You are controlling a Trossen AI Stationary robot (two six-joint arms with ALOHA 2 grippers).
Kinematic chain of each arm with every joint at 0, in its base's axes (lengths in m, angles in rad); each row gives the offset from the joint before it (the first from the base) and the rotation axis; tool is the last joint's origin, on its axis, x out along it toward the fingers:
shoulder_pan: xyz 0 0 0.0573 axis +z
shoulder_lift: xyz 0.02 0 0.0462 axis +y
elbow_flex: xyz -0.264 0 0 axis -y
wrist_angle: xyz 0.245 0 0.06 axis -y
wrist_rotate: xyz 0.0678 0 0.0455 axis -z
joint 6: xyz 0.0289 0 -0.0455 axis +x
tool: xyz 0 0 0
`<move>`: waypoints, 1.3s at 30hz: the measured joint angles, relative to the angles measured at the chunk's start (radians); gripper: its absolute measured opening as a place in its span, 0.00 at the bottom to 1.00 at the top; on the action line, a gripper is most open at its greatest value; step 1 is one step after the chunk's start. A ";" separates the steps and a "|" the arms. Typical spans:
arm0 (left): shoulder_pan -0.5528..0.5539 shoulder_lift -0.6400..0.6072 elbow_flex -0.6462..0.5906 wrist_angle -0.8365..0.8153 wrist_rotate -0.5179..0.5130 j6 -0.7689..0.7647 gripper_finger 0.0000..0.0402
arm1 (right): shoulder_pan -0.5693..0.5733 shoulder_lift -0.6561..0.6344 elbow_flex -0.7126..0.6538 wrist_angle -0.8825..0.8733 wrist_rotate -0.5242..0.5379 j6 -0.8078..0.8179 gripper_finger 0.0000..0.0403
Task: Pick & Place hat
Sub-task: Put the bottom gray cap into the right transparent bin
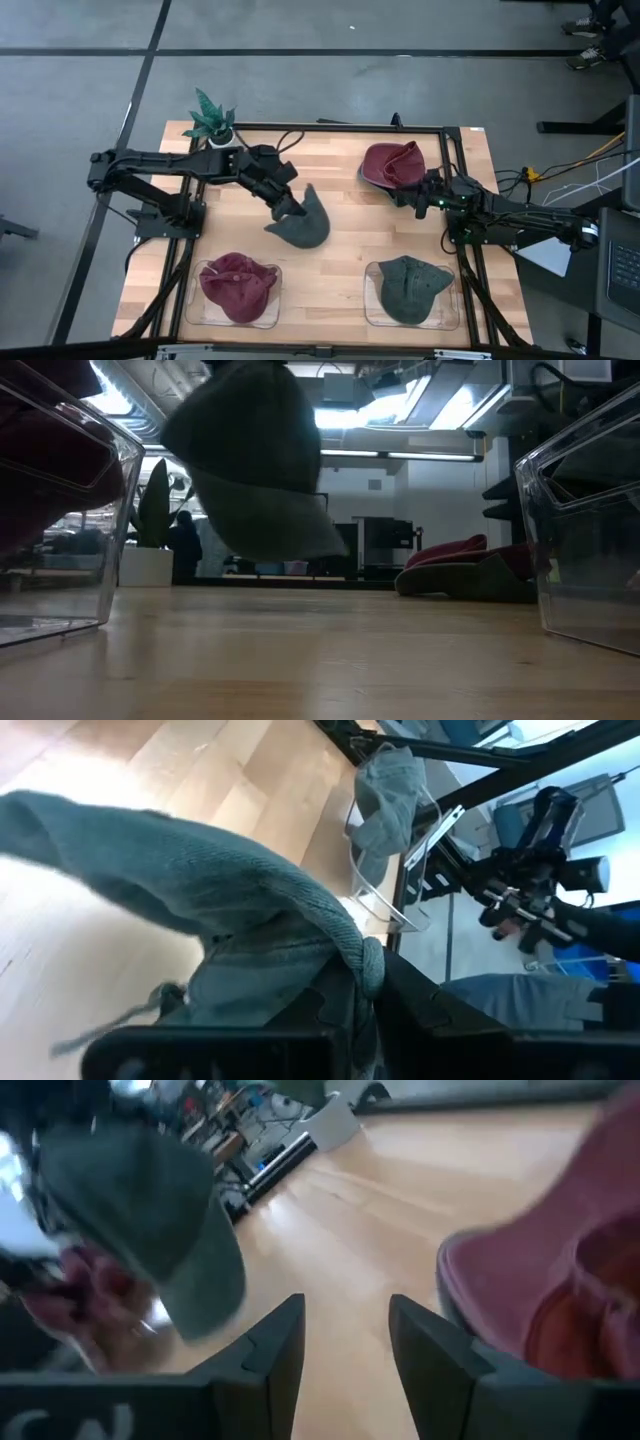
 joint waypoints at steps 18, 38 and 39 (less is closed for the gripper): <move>0.000 0.180 0.170 -0.007 -0.001 0.088 0.05 | 0.000 0.000 0.000 0.034 -0.185 0.431 0.37; 0.000 0.180 0.170 -0.007 -0.005 0.046 0.05 | 0.000 0.371 0.454 0.204 -0.299 -0.460 0.37; 0.000 0.180 0.170 -0.007 -0.005 0.037 0.05 | 0.000 0.410 0.491 0.193 -0.319 -0.499 0.37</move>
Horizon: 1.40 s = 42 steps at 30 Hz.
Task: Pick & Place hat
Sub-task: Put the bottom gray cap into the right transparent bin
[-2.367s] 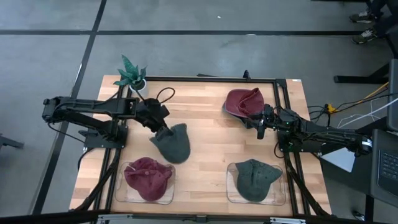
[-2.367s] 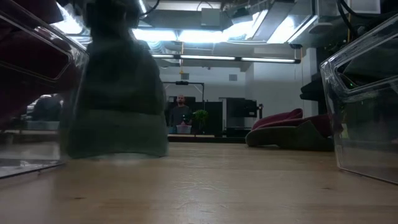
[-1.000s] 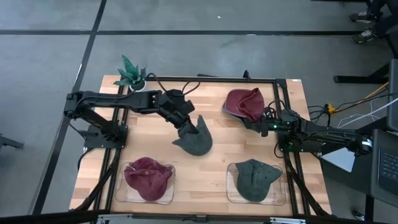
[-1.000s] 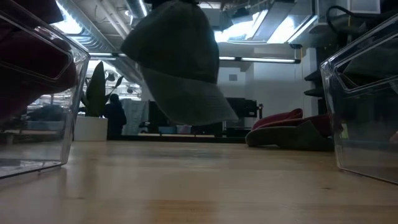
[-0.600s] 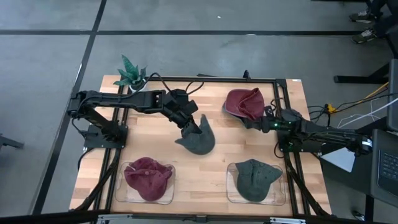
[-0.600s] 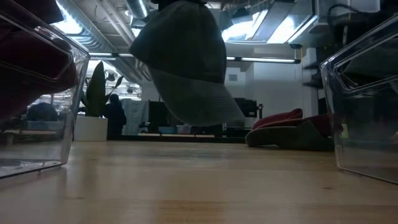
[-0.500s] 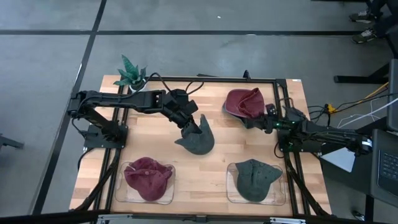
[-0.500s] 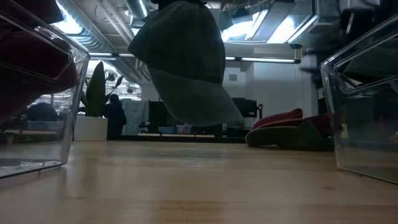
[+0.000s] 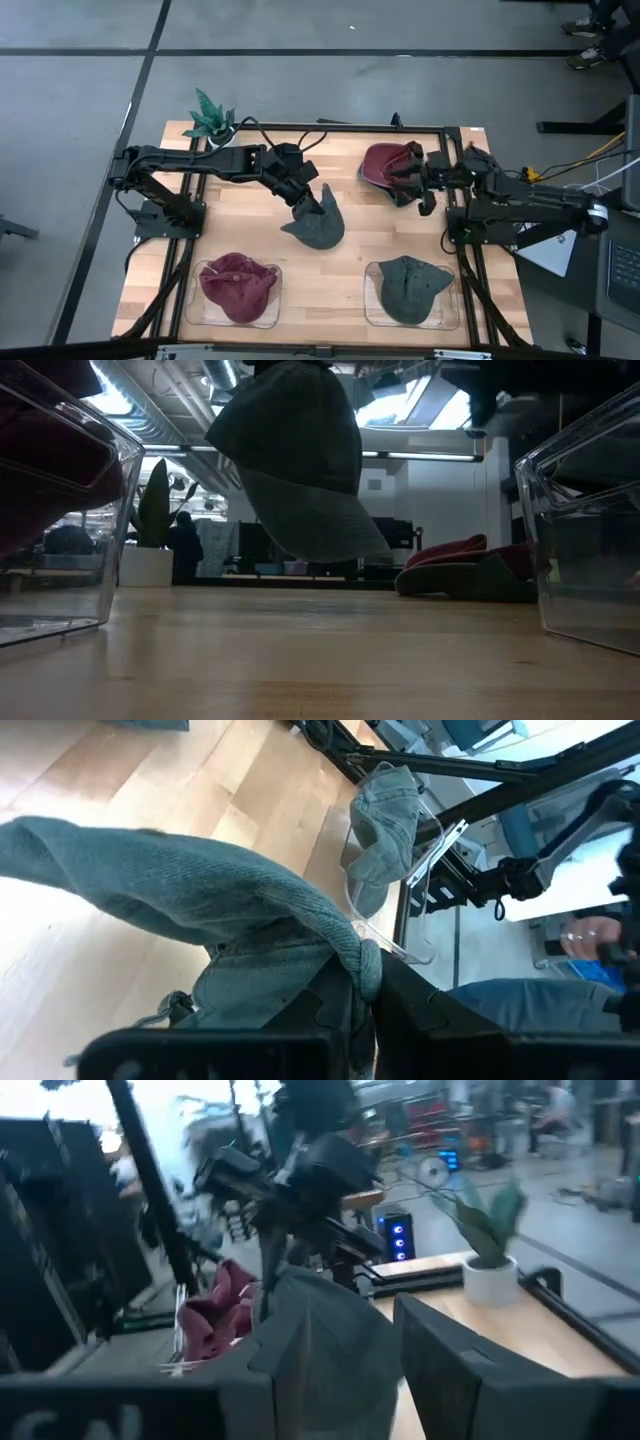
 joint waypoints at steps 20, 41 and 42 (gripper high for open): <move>0.000 0.020 0.027 -0.047 -0.064 0.010 0.05 | 0.058 0.522 0.563 -0.514 -0.049 -0.454 0.37; 0.034 0.065 0.055 -0.043 -0.064 0.032 0.05 | 0.162 0.746 0.703 -0.560 0.050 -0.482 0.37; 0.034 0.065 0.055 -0.038 -0.064 0.032 0.05 | 0.162 0.750 0.703 -0.561 0.050 -0.482 0.37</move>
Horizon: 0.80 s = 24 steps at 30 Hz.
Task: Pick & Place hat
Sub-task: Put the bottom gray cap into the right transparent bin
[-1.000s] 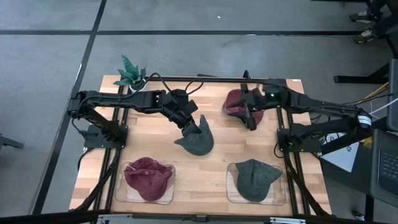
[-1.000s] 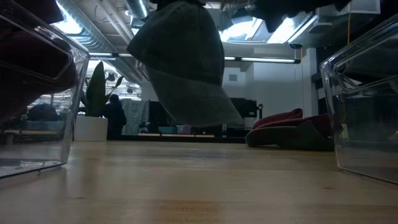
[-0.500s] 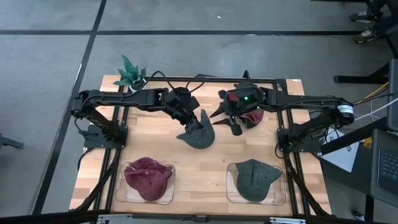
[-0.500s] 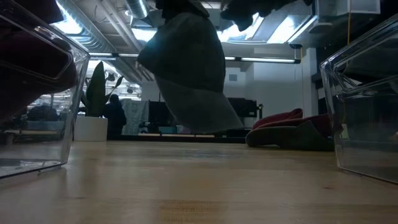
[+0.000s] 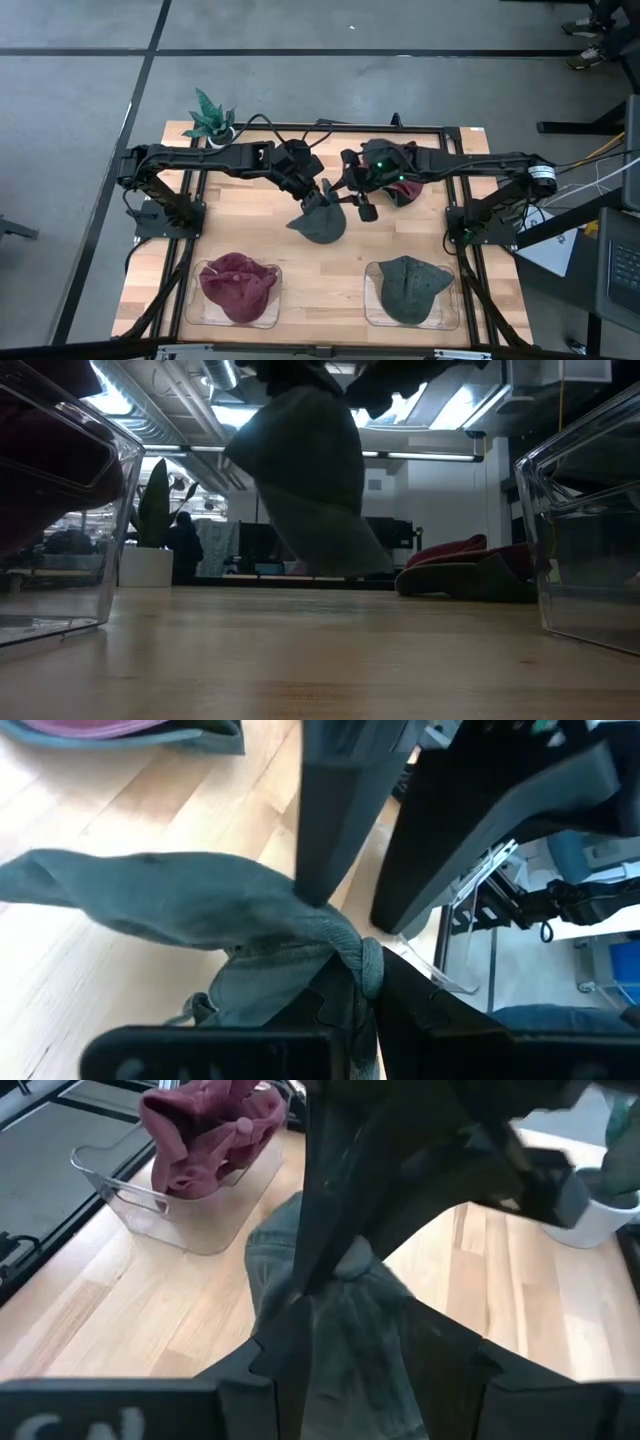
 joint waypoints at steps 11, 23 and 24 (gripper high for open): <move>0.000 0.000 0.000 0.001 0.001 0.000 0.05 | 0.000 0.002 0.000 -0.026 0.000 -0.001 0.37; 0.000 0.014 -0.001 -0.003 0.002 -0.029 0.05 | -0.001 0.001 0.000 -0.036 0.000 0.033 0.37; 0.000 0.013 -0.001 -0.001 0.003 -0.029 0.05 | -0.001 0.001 0.000 -0.035 0.001 0.031 0.37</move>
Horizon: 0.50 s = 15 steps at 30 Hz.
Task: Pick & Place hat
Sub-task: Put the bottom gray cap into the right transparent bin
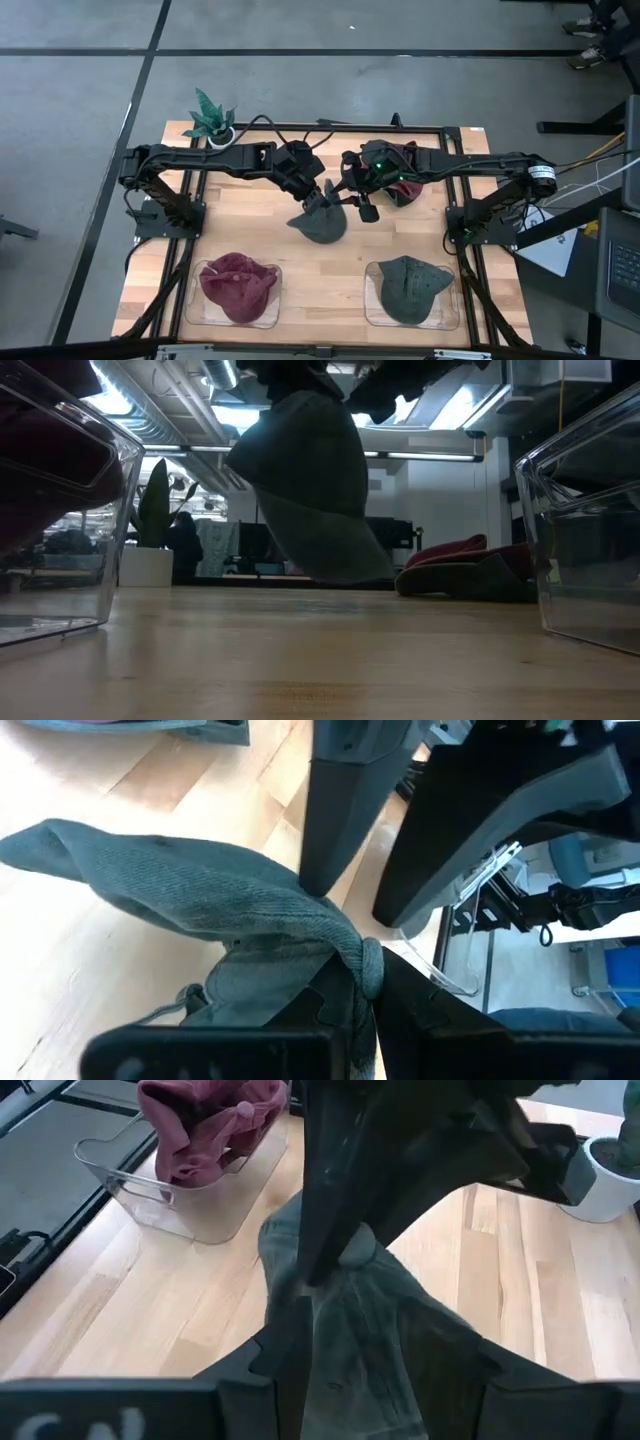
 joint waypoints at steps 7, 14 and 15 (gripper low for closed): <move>-0.005 0.000 0.000 -0.012 0.043 0.027 0.05 | 0.000 0.002 0.000 0.020 0.094 -0.129 0.37; -0.016 0.000 0.000 0.010 0.062 0.074 0.05 | 0.000 0.024 0.000 0.021 0.002 -0.190 0.37; -0.015 0.000 0.000 0.009 0.060 0.075 0.05 | 0.000 0.030 0.000 0.028 -0.014 -0.192 0.37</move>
